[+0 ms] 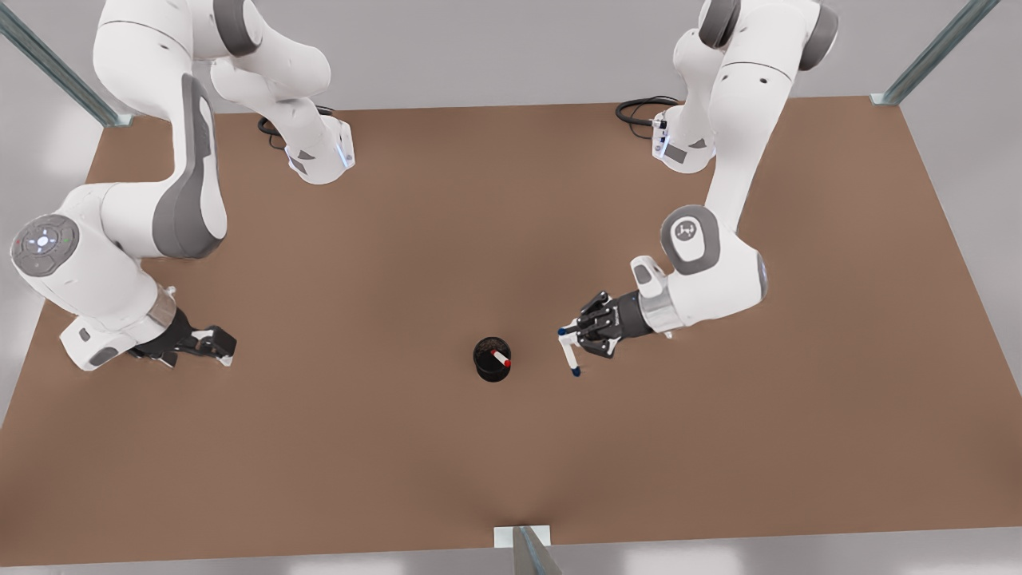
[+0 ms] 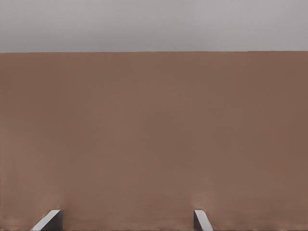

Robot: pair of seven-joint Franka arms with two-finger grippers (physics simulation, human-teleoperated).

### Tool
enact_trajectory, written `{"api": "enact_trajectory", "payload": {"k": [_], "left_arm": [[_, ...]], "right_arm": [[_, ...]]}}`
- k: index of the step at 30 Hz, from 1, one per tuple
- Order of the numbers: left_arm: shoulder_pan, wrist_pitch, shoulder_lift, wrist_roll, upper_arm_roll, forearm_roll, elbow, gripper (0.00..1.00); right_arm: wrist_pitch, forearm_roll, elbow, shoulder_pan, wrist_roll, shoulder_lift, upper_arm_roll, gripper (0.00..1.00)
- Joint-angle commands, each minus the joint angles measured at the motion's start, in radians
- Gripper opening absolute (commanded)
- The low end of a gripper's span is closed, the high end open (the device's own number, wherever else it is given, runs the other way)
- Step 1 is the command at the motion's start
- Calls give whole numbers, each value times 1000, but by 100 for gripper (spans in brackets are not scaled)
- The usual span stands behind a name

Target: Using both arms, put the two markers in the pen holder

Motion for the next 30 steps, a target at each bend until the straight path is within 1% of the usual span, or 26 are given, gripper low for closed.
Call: {"api": "enact_trajectory", "payload": {"k": [1, 2, 3, 4, 5, 6, 8, 9, 11, 13, 16, 26, 28, 30], "left_arm": [[-30, 128, 18, -254, 0, 4, 24, 21], [-50, 148, 22, -308, 0, 4, 33, 21], [-64, 166, 22, -353, 0, 4, 35, 21], [-86, 192, 22, -409, -2, 2, 35, 21], [-102, 208, 22, -454, -2, 2, 36, 21], [-116, 214, 26, -500, -2, 2, 52, 21], [-153, 249, 27, -547, -2, 2, 61, 21], [-164, 266, 27, -555, -2, 2, 61, 21], [-191, 314, 45, -571, -2, -1, 64, 21], [-230, 370, 88, -571, -2, -44, 91, 21], [-270, 407, 150, -571, -2, -108, 150, 21], [-291, 430, 185, -564, 1, -127, 114, 21], [-319, 493, 207, -566, 1, -131, 116, 21], [-330, 515, 216, -566, 1, -131, 116, 21]], "right_arm": [[15, -39, -159, -5, -120, -98, 11, 100], [1, -36, -150, -74, -98, -105, 75, 100], [-19, -27, -153, -115, -113, -117, 108, 100], [-33, -14, -141, -106, -121, -118, 113, 100], [-48, -14, -110, -105, -123, -117, 111, 100], [-180, -13, -18, -92, -118, -106, 103, 100], [-183, -14, 22, -97, -112, -63, 107, 100], [-177, -7, 23, -103, -117, -57, 107, 100], [-104, 3, 22, -102, -107, -43, 107, 100], [-99, 1, 20, -100, -107, -36, 107, 100], [-97, 4, 19, -103, -107, -34, 107, 100], [-101, 4, 17, -103, -113, -34, 105, 100], [-101, 6, 17, -109, -117, -33, 105, 100], [-101, 6, 17, -109, -117, -33, 105, 100]]}}
